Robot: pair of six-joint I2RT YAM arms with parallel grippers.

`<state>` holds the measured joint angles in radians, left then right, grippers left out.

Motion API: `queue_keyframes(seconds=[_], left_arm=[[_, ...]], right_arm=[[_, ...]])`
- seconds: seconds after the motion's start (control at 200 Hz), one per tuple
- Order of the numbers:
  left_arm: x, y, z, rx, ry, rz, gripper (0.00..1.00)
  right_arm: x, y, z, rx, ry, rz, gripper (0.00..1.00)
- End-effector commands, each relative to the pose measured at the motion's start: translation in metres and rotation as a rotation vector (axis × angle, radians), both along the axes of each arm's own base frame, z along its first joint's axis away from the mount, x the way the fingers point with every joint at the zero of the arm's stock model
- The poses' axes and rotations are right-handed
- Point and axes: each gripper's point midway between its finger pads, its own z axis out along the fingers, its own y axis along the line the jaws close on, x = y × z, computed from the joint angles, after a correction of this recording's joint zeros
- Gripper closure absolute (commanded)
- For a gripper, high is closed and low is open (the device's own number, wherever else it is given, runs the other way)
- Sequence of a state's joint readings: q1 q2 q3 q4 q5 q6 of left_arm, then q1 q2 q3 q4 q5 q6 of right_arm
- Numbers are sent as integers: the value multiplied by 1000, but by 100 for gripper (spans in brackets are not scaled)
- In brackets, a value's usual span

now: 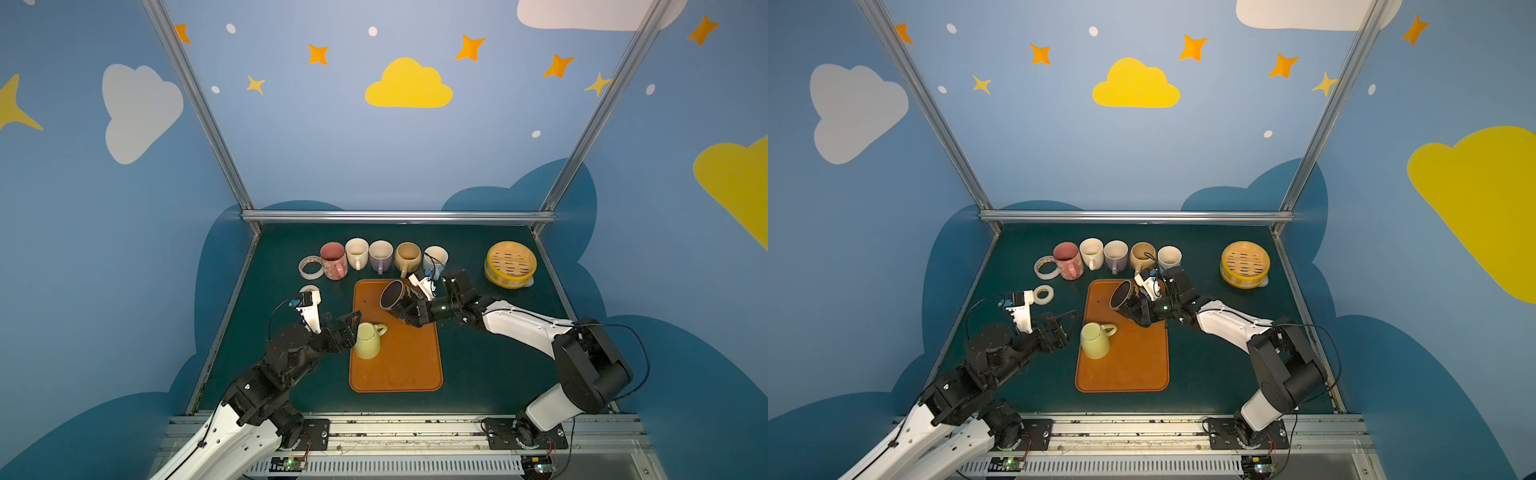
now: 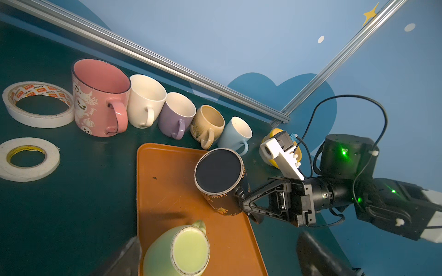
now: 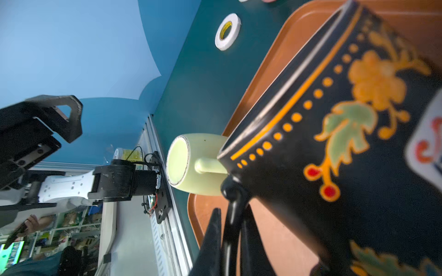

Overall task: Turn the mug right side up
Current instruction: Place the mug on the tray.

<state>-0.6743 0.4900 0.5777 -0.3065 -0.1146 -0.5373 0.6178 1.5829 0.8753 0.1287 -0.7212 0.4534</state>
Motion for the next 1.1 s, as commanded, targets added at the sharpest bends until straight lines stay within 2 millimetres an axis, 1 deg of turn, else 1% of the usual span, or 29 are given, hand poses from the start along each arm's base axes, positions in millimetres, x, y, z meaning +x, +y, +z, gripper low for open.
queue_keyframes(seconds=[0.0, 0.23, 0.345, 0.361, 0.371, 0.411, 0.441, 0.456, 0.566, 0.751, 0.891, 0.991, 1.031, 1.092], left_arm=[[2, 1, 2, 15, -6, 5, 0], [6, -6, -2, 17, 7, -11, 0], [9, -9, -2, 19, 11, -17, 0], [8, -10, -2, 20, 11, -19, 0], [8, -10, -2, 19, 11, -19, 0], [9, -10, -2, 19, 12, -19, 0], [10, -11, -3, 18, 11, -21, 0], [10, -11, -3, 18, 11, -21, 0], [11, -13, -5, 19, 17, -25, 0], [11, -14, -8, 15, 27, -28, 0], [11, -16, -9, 13, 32, -31, 0], [12, -16, -11, 12, 41, -31, 0], [12, -17, -12, 11, 43, -32, 0], [13, -18, -14, 15, 47, -36, 0]], right_arm=[[18, 10, 54, 235, -141, 20, 100], [25, -9, 45, 287, -99, -29, 100], [20, -13, 35, 284, -65, -29, 100], [18, -14, 31, 281, -51, -32, 100], [19, -14, 34, 292, -64, -33, 100], [17, -16, 30, 301, -56, -39, 100], [18, -17, 32, 313, -58, -42, 100], [13, -20, 22, 306, -31, -46, 100], [6, -23, 11, 332, 3, -40, 100], [7, -35, 1, 393, 35, -75, 100], [8, -39, -11, 367, 50, -97, 100], [11, -42, -21, 315, 61, -126, 100], [11, -43, -24, 295, 60, -134, 96], [11, -44, -30, 270, 63, -140, 86]])
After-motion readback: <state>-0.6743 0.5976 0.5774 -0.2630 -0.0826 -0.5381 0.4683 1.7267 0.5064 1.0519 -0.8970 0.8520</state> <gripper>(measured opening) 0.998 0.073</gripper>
